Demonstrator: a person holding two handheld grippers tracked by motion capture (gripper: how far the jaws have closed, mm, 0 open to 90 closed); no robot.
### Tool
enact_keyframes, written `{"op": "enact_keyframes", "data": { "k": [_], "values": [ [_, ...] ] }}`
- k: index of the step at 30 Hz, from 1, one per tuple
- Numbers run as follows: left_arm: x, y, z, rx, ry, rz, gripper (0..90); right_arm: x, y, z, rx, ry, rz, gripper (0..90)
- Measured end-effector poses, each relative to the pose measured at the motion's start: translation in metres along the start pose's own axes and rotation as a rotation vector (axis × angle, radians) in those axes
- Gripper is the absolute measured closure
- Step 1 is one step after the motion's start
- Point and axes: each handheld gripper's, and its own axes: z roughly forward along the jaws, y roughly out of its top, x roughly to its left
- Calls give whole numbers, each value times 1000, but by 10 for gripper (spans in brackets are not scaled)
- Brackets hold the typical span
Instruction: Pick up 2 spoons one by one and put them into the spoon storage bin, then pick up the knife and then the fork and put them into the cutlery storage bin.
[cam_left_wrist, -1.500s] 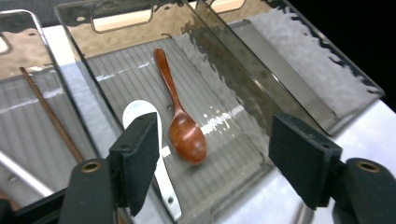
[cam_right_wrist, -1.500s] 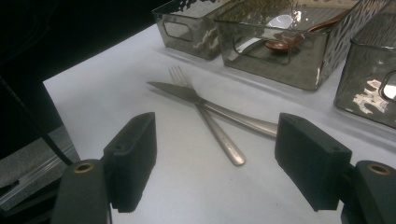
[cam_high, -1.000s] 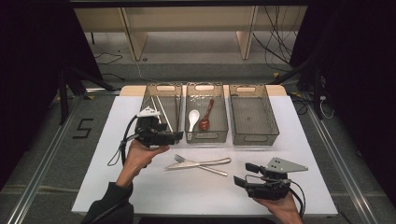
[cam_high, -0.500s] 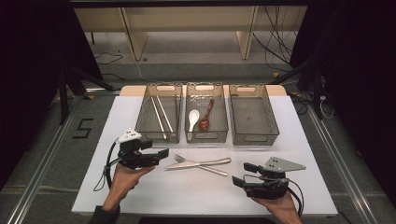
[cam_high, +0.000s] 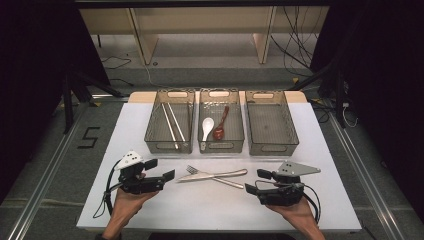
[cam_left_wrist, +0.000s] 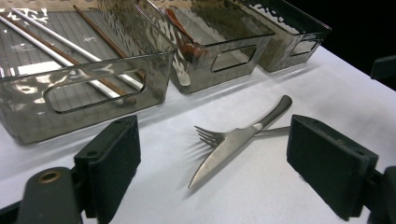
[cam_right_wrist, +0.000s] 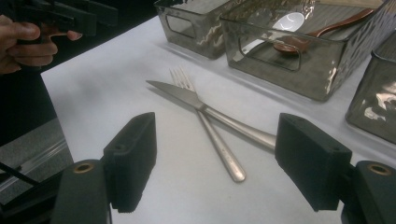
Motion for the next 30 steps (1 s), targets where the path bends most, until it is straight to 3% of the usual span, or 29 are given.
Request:
{"op": "enact_keyframes", "data": {
  "k": [6, 21, 30],
  "values": [
    [-2, -7, -2, 4, 18, 30, 172, -2, 10, 10, 29, 12, -22, 305],
    [0, -14, -6, -6, 6, 25, 171, -6, 32, 34, 101, 11, -56, 304],
    [0, -15, -6, -18, 5, 22, 169, -12, 47, 57, 179, 5, -94, 305]
  ]
}}
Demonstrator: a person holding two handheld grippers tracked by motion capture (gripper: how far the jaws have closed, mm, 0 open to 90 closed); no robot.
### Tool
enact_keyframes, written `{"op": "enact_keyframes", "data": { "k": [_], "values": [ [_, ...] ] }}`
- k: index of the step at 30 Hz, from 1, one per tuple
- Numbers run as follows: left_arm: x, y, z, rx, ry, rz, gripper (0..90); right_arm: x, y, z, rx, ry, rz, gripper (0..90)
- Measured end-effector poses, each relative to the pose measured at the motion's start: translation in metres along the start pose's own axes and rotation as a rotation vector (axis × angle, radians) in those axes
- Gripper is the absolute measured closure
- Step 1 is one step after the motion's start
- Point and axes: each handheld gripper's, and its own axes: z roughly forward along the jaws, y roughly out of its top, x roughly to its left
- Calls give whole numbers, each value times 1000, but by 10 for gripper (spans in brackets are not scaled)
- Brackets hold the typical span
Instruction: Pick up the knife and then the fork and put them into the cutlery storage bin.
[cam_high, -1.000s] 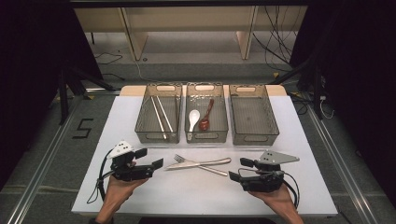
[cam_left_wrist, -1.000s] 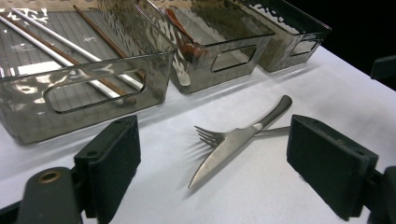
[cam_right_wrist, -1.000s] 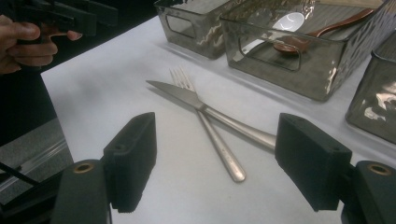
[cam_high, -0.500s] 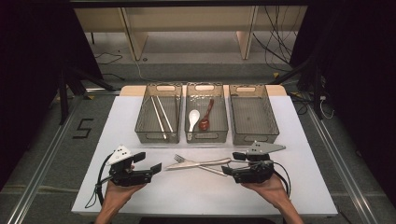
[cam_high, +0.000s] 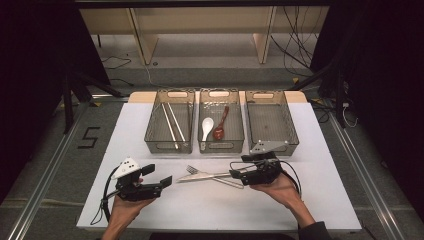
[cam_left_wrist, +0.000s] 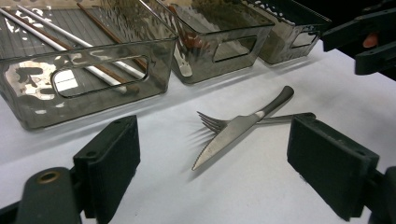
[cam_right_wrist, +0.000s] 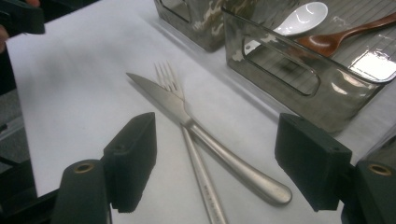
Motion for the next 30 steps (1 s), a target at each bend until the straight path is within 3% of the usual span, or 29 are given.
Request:
{"op": "enact_keyframes", "data": {
  "k": [7, 16, 27, 30],
  "values": [
    [-2, -1, -2, -19, 7, 19, 168, -7, 6, 14, 79, 0, -23, 313],
    [-1, -3, -3, -22, 3, 15, 168, -7, 17, 36, 191, -2, -108, 359],
    [-1, -4, -3, -17, -1, 17, 168, -6, 22, 65, 325, 4, -177, 427],
    [-1, -4, -3, -18, 0, 18, 169, -9, 23, 70, 339, 6, -191, 440]
  ]
}}
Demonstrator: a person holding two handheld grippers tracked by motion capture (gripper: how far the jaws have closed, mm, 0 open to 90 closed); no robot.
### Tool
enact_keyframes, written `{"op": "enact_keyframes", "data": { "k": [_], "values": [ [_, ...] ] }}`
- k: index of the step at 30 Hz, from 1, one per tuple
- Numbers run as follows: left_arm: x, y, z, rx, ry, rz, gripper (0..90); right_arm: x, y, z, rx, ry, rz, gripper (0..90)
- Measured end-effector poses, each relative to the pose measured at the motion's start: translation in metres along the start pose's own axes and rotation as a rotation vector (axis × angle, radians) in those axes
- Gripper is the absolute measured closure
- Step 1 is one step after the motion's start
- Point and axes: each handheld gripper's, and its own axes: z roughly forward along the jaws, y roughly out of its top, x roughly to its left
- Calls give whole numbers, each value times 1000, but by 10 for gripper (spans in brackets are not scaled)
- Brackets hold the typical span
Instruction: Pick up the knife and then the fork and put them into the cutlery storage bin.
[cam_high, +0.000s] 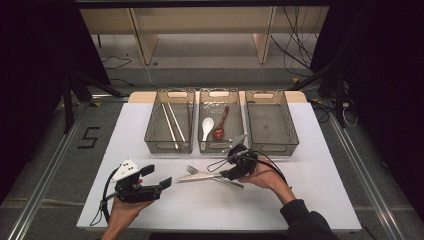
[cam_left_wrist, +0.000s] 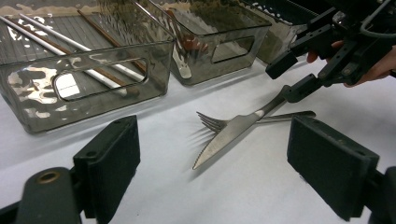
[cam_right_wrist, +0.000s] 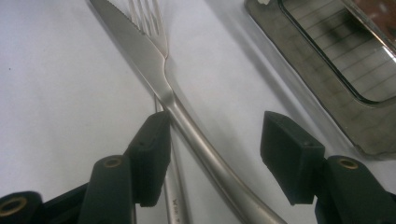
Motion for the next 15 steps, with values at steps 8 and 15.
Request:
{"op": "enact_keyframes", "data": {
  "k": [8, 15],
  "values": [
    [1, 0, -1, -2, 3, 0, 168, -3, 1, 7, 37, 18, -7, 473],
    [1, 0, -1, -7, 1, 0, 169, -2, 4, 14, 75, 23, -33, 508]
  ]
}}
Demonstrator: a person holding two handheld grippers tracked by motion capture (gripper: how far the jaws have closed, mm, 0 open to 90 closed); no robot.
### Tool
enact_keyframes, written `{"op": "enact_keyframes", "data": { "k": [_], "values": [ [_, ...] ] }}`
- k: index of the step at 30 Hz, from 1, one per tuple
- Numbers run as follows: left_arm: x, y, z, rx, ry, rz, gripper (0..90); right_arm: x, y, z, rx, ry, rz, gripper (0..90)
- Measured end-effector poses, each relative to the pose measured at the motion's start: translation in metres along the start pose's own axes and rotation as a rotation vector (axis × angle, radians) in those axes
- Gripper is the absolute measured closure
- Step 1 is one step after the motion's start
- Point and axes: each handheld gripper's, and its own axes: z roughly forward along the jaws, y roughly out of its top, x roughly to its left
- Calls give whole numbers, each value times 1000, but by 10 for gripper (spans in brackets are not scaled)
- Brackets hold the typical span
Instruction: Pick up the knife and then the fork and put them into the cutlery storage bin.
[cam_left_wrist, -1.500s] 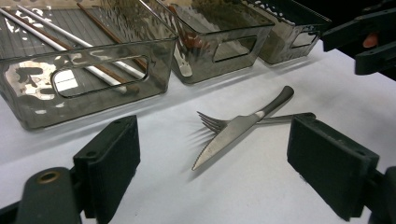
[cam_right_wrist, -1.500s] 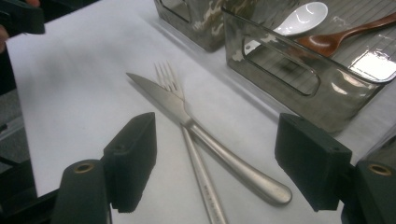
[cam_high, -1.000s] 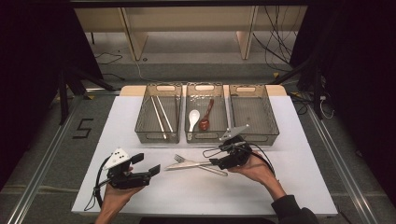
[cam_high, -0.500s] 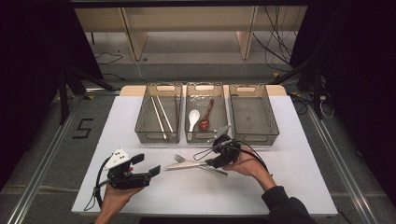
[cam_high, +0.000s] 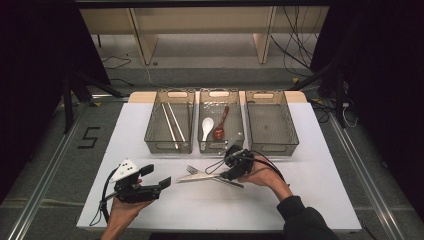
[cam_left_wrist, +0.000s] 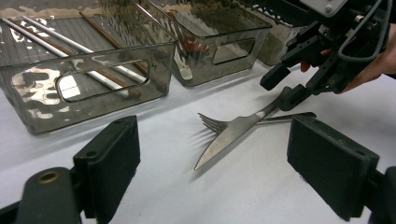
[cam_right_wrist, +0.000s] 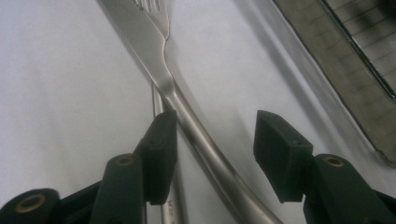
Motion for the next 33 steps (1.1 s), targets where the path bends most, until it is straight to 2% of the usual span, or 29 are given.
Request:
{"op": "enact_keyframes", "data": {
  "k": [8, 10, 16, 18, 19, 21, 24, 26, 32, 33],
  "values": [
    [1, 0, -1, 0, -2, 1, 168, 1, 1, 5, 41, 15, -22, 541],
    [1, 0, -1, 0, -1, 1, 168, 1, 1, 7, 50, 6, -34, 550],
    [0, 0, 0, 1, -2, 0, 169, 1, 2, 7, 53, 22, -54, 600],
    [0, 0, 1, 2, -3, 1, 169, 2, 4, 6, 79, 26, -54, 606],
    [0, 0, 1, 2, -4, 1, 169, 1, 5, 7, 74, 20, -85, 607],
    [0, 0, 0, 7, -6, 5, 169, 1, 6, 8, 88, 19, -99, 613],
    [0, -1, 0, 9, -7, 7, 169, 2, 6, 8, 87, 28, -86, 632],
    [0, -1, 1, 13, -9, 6, 168, 2, 6, 9, 108, 23, -103, 632],
    [0, -1, 1, 16, -12, 8, 168, 4, 6, 10, 108, 16, -101, 643],
    [-1, -1, 1, 17, -12, 6, 169, 3, 7, 9, 116, 18, -113, 645]
  ]
}}
